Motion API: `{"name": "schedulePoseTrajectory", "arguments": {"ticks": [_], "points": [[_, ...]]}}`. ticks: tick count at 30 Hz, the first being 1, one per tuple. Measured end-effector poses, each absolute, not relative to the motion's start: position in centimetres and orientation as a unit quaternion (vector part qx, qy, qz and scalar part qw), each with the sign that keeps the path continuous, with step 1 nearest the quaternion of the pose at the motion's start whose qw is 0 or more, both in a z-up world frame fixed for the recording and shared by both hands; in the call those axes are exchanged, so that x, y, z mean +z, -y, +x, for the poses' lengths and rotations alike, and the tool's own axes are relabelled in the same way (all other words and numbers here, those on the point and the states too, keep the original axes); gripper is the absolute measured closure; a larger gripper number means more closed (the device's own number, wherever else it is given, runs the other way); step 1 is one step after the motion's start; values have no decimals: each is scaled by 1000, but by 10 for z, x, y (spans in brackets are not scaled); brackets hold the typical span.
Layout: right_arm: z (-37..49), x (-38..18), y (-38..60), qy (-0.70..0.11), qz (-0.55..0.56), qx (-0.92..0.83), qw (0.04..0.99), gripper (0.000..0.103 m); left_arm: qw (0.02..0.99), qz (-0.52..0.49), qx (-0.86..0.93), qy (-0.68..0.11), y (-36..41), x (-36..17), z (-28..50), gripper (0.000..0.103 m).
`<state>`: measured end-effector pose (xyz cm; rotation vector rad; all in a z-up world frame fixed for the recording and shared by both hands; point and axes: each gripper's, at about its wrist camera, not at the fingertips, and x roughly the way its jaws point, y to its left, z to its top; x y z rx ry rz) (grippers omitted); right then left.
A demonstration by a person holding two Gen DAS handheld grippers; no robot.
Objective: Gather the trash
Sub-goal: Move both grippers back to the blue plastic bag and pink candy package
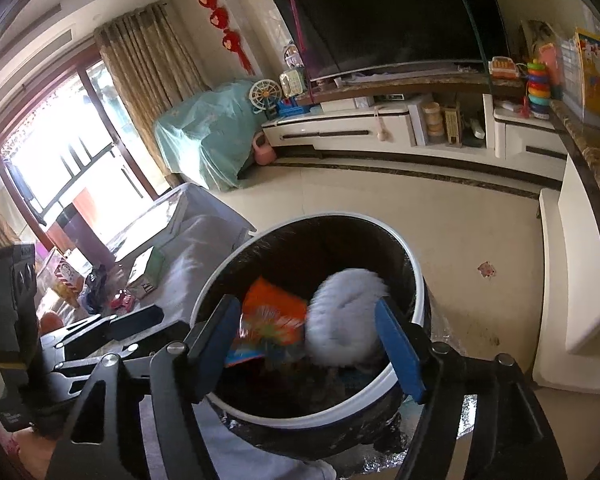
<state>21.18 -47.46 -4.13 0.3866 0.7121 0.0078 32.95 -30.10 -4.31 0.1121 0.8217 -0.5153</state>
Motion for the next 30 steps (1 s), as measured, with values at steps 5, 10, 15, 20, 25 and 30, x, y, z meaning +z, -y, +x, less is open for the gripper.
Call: {"name": "schedulePoseTrajectory", "arguments": {"ticks": [5,10,15,20,25,30], "points": [[207,-38,463,-339,191,14,921,25,887,24,-231,-399,268,-48,315,48],[204,-40,442,-342,191,29,920,15,892,1,-209,-400,233,-52,297,46],[204,-45,415,-349,195,52,915,15,897,-25,-180,-404,192,-56,281,46],[205,-47,384,-352,191,79,913,13,900,-51,-147,-408,153,-59,266,45],[208,-52,354,-358,186,112,908,13,902,-70,-118,-410,118,-59,262,43],[214,-57,327,-364,177,139,904,13,904,-83,-90,-409,90,-59,261,43]]}}
